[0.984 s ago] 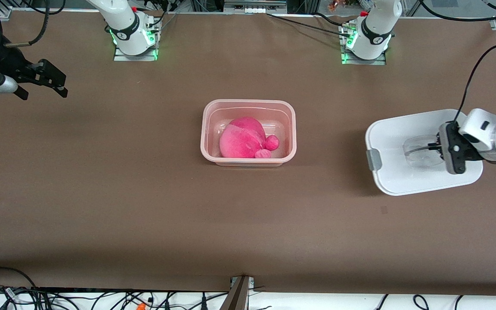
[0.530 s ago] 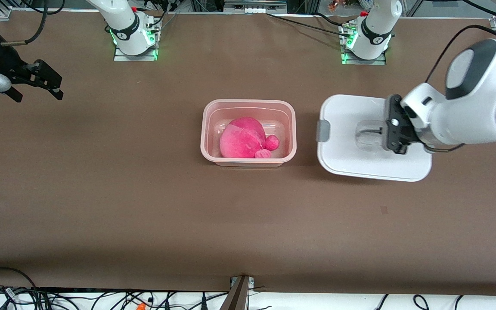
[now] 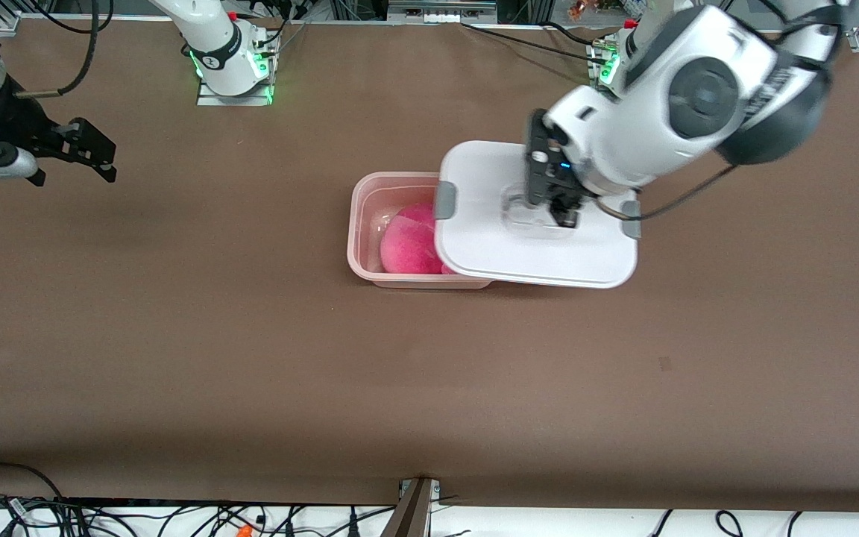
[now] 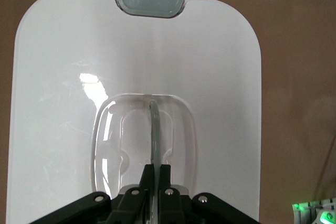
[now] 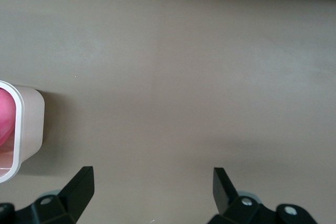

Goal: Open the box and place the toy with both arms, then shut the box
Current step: 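Carry the lid with the left gripper over the box and lower it, then press the lid down onto the box with the left gripper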

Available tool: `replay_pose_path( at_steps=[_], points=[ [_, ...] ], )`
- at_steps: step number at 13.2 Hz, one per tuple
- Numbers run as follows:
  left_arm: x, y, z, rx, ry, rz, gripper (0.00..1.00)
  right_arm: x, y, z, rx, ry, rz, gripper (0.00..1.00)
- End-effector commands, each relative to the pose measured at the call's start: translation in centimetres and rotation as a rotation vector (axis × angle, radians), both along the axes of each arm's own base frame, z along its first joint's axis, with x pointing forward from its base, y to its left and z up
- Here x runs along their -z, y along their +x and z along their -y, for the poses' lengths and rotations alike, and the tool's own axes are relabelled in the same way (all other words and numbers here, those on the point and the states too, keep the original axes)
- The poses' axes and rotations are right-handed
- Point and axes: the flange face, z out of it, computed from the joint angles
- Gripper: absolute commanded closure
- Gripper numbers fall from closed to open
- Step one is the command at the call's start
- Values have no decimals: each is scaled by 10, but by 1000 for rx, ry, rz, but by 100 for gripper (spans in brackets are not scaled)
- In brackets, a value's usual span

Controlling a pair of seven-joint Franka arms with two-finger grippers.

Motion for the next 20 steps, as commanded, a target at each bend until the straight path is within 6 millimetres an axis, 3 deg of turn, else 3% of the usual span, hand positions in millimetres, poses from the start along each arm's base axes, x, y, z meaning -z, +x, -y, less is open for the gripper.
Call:
replay_pose_path(
  at_steps=[1, 4, 8, 11, 20],
  points=[
    [26, -11, 44, 15, 16, 36, 100, -9, -3, 1, 9, -12, -20, 0],
    [42, -14, 70, 39, -30, 55, 100, -8, -1, 2, 20, -8, -12, 0],
    [90, -7, 102, 72, -30, 134, 100, -6, 0, 3, 28, 32, -19, 0],
    [104, -30, 133, -21, -9, 101, 100, -6, 1, 3, 29, 35, -16, 0],
    [117, -35, 140, 5, 22, 113, 100, -6, 2, 5, 34, 36, -16, 0]
  ],
)
